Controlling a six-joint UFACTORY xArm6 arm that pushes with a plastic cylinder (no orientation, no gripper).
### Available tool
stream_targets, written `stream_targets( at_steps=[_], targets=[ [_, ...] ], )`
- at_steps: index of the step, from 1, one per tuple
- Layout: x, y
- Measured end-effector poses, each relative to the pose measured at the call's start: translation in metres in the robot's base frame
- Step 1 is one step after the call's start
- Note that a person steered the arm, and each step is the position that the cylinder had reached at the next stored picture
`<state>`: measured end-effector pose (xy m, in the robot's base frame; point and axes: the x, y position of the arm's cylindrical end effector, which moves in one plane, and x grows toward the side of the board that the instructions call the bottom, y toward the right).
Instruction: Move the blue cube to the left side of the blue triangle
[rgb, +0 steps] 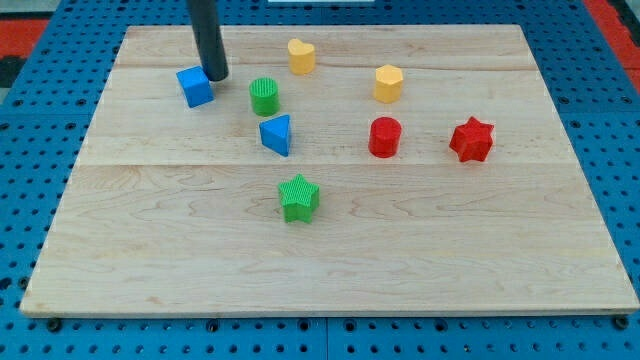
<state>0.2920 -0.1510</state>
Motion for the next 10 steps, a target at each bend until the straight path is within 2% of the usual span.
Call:
stream_targets(
  at_steps=[2, 3, 4, 5, 6, 7, 8, 9, 10],
  targets=[
    [0.075, 0.005],
    [0.059, 0.005],
    [0.001, 0.001],
    [0.008, -0.045],
    [0.060, -0.002],
    [0.084, 0.014],
    [0.083, 0.012],
    [0.035, -0.024],
    [0.050, -0.051]
  ],
)
